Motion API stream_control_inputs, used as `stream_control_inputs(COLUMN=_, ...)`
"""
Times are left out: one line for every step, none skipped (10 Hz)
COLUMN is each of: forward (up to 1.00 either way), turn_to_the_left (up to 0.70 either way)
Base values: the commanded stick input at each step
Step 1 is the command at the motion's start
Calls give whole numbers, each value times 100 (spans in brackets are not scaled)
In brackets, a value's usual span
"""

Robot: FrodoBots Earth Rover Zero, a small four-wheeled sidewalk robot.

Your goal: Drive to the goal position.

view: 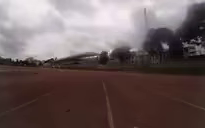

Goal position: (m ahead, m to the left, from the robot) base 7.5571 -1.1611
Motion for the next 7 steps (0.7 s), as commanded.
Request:
stream_control_inputs(forward=67, turn_to_the_left=0)
stream_control_inputs(forward=67, turn_to_the_left=0)
stream_control_inputs(forward=67, turn_to_the_left=0)
stream_control_inputs(forward=67, turn_to_the_left=0)
stream_control_inputs(forward=67, turn_to_the_left=0)
stream_control_inputs(forward=67, turn_to_the_left=0)
stream_control_inputs(forward=67, turn_to_the_left=0)
